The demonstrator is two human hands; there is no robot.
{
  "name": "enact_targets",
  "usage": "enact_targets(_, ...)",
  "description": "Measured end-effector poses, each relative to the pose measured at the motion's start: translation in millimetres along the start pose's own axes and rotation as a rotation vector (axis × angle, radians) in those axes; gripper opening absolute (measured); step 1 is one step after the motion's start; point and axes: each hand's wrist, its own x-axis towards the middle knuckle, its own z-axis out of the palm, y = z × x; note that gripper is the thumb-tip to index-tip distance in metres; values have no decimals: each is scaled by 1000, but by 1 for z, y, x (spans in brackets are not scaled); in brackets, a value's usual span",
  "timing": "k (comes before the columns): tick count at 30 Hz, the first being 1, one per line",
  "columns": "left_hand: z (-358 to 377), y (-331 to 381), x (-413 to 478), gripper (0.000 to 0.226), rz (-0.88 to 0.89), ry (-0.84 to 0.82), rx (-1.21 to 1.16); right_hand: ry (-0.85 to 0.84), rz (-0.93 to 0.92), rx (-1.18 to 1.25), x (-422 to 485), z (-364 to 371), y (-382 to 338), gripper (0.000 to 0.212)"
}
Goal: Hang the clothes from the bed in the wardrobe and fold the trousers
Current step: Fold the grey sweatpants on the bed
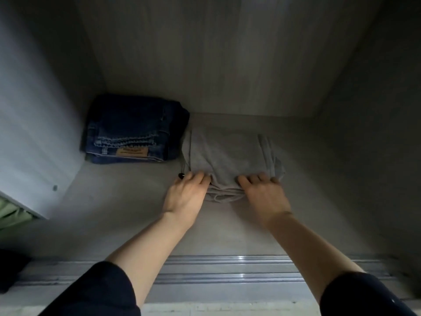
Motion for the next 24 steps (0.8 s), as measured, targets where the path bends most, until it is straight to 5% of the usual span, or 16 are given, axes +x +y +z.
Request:
enact_targets(5,13,-18,33,48,-29,-49,4,169,-49,-149,36,-5,-4,33)
enact_targets(12,43,-53,73,67,-107,-161,23,-79,2,-52,75,30,-8,65)
enact_targets(18,48,-56,97,56,-164,-252,26,-85,91,175,87,41,-4,69)
enact_targets(24,45,-51,68,68,-152,-408,-10,-196,95,377,67,49,-3,63)
